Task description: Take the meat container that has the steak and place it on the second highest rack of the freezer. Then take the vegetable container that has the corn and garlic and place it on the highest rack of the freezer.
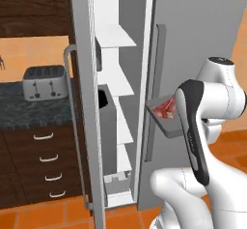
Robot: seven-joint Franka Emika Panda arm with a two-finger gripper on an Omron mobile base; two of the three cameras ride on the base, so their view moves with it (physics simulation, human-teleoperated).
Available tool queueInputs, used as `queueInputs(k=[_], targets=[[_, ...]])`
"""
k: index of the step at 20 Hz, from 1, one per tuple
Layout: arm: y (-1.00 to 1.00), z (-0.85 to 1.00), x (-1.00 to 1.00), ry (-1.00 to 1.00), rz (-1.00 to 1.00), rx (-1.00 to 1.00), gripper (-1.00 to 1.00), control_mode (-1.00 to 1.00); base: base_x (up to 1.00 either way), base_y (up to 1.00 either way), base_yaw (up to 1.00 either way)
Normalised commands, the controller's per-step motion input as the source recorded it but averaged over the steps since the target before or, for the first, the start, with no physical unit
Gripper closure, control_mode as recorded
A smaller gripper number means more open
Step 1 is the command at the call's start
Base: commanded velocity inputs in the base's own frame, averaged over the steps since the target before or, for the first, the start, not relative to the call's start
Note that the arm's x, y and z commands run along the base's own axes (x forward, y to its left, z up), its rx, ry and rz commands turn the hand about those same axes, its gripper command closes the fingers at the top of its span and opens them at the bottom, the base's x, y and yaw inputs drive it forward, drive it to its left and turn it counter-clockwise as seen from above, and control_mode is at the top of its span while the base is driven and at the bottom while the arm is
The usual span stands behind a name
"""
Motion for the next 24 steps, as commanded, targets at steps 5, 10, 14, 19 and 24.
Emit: queueInputs(k=[5, 10, 14, 19, 24], targets=[[0.0, 0.0, 0.0, 0.0, 0.0, 0.0, 1.0, 1.0, 0.08, 0.23, 0.27], [0.0, 0.0, 0.0, 0.0, 0.0, 0.0, 1.0, 1.0, 0.18, 0.21, 0.26], [0.0, 0.0, 0.0, 0.0, 0.0, 0.0, 1.0, 1.0, 0.29, 0.13, 0.34], [0.0, 0.0, 0.0, 0.0, 0.0, 0.0, 1.0, 1.0, 0.3, 0.22, 0.33], [0.0, 0.0, 0.0, 0.0, 0.0, 0.0, 1.0, 1.0, 0.17, -0.22, 0.08]])
